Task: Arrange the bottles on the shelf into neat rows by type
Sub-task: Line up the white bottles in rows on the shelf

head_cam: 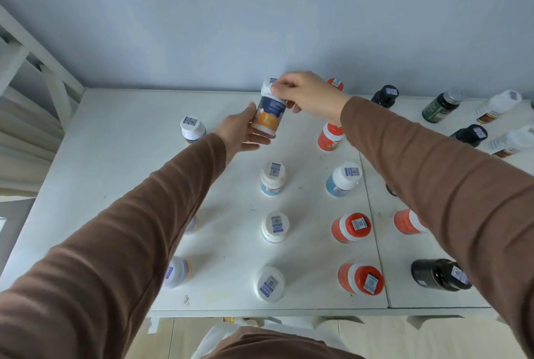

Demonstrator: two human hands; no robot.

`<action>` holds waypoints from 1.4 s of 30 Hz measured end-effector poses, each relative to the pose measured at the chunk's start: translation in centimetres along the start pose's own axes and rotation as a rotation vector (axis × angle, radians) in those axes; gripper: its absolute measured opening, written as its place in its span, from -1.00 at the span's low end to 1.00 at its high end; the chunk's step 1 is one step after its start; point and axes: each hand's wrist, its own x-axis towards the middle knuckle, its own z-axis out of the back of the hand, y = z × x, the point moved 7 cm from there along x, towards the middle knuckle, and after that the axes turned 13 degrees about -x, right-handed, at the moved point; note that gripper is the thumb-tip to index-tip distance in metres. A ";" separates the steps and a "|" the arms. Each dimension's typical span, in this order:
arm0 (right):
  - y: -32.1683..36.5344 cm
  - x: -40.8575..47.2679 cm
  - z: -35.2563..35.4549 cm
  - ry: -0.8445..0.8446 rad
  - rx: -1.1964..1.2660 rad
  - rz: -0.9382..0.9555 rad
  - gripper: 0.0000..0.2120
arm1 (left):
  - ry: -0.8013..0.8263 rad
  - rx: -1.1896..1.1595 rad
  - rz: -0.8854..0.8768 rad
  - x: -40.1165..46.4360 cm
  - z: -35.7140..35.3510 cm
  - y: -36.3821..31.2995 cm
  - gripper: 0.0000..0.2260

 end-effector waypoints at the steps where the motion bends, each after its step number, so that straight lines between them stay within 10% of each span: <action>1: -0.2 0.2 0.5 -0.009 0.023 -0.047 -0.73 | 0.062 -0.079 0.052 -0.1 -0.7 -0.1 -0.50; 15: -0.8 -0.8 0.4 -0.052 0.075 0.134 -0.61 | 0.099 0.062 -0.092 -0.1 -0.9 -0.9 -0.80; 27: 6.0 5.2 -3.0 -0.137 -0.270 0.244 -0.64 | -0.315 0.886 -0.386 -1.3 7.8 -9.6 -0.76; 42: 10.5 13.0 -11.1 -0.008 -0.541 0.261 -0.59 | -0.426 1.128 -0.268 0.9 16.5 -8.8 -0.75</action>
